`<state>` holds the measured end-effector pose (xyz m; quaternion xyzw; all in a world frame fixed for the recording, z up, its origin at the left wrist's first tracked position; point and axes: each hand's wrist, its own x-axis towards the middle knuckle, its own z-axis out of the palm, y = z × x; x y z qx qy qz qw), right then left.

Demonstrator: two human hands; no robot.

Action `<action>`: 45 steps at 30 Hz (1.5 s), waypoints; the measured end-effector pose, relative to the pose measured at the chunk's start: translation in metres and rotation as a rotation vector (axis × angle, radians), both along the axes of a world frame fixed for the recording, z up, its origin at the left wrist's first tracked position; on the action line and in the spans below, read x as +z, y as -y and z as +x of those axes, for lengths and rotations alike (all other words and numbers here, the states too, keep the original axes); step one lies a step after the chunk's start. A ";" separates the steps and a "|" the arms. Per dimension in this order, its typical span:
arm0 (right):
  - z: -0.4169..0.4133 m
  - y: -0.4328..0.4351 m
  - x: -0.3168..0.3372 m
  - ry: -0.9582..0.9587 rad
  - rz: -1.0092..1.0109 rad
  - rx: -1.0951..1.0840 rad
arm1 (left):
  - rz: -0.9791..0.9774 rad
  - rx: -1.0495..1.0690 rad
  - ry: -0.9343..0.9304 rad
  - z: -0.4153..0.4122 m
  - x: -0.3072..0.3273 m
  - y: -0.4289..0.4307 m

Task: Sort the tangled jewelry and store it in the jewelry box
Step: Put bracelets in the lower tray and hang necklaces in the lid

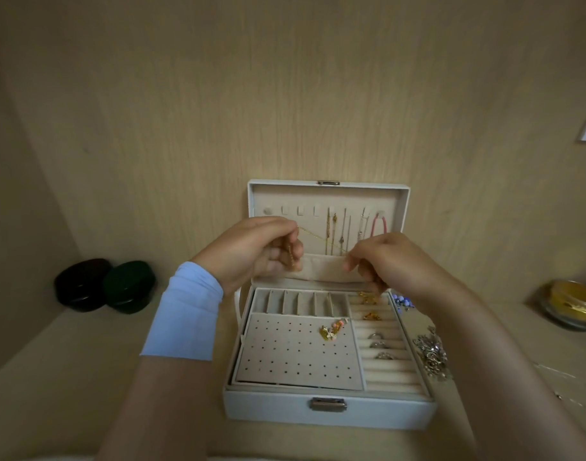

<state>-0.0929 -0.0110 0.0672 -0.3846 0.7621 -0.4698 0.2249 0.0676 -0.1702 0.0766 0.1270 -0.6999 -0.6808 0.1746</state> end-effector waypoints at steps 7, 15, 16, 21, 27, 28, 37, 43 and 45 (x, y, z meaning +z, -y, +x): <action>0.016 0.016 -0.005 0.195 -0.217 0.289 | -0.225 0.027 0.002 -0.020 0.007 -0.021; 0.020 0.023 -0.003 0.179 -0.303 0.136 | -0.349 0.165 0.050 -0.015 -0.002 0.001; 0.021 0.026 -0.001 0.238 -0.346 0.112 | -0.355 0.192 0.051 -0.016 -0.005 0.003; 0.016 0.052 0.002 0.028 -0.412 -0.186 | -0.337 0.500 -0.016 -0.040 -0.014 0.005; 0.012 0.077 -0.001 -0.238 -0.482 -0.476 | -0.354 0.753 -0.061 -0.062 -0.019 0.002; 0.013 0.078 -0.001 -0.247 -0.491 -0.503 | -0.354 0.773 -0.057 -0.064 -0.019 0.001; 0.013 0.080 -0.006 -0.132 -0.416 -0.546 | -0.286 0.590 0.098 -0.064 -0.025 0.006; 0.024 0.050 -0.016 -0.036 -0.160 -0.266 | -0.335 0.150 0.316 -0.046 -0.016 0.006; 0.032 0.040 -0.015 0.075 -0.059 -0.135 | -0.380 0.018 0.410 -0.039 -0.010 0.004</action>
